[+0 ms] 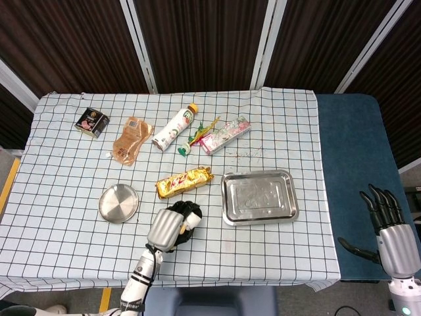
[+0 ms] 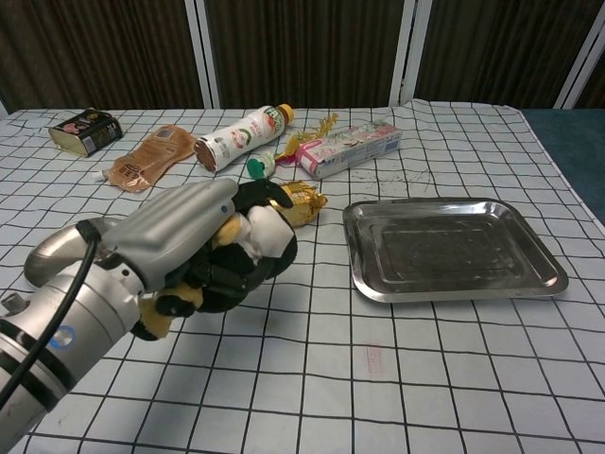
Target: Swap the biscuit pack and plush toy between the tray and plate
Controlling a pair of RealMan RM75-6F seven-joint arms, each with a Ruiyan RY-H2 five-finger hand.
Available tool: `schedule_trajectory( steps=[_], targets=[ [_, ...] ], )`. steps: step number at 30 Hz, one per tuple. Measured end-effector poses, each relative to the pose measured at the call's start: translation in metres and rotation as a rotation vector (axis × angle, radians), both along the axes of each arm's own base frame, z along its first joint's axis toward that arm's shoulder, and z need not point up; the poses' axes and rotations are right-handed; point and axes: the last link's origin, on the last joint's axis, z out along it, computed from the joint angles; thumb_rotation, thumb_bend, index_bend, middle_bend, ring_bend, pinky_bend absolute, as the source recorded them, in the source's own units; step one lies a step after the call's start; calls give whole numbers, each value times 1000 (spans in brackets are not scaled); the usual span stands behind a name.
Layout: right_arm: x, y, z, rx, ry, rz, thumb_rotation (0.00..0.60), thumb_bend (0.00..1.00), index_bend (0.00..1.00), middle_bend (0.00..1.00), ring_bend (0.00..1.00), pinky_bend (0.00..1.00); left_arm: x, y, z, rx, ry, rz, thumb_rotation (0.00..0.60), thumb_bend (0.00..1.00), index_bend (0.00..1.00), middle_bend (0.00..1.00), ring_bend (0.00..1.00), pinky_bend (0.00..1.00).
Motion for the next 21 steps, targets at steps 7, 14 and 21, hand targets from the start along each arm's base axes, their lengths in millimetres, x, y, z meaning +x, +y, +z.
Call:
schedule_trajectory(
  steps=[7,14,21],
  targets=[
    [-1,-1,-1,10,8,-6,600,48,0,0,0,0,-4,-2,2,-35,18,-9,600,457,0,0,0,342],
    [-1,-3,-3,20,14,-12,600,48,0,0,0,0,-10,-2,15,-67,8,5,600,439,0,0,0,302],
    [-1,-3,-4,29,11,-12,600,48,0,0,0,0,-16,1,38,-36,43,12,600,442,0,0,0,298]
  ],
)
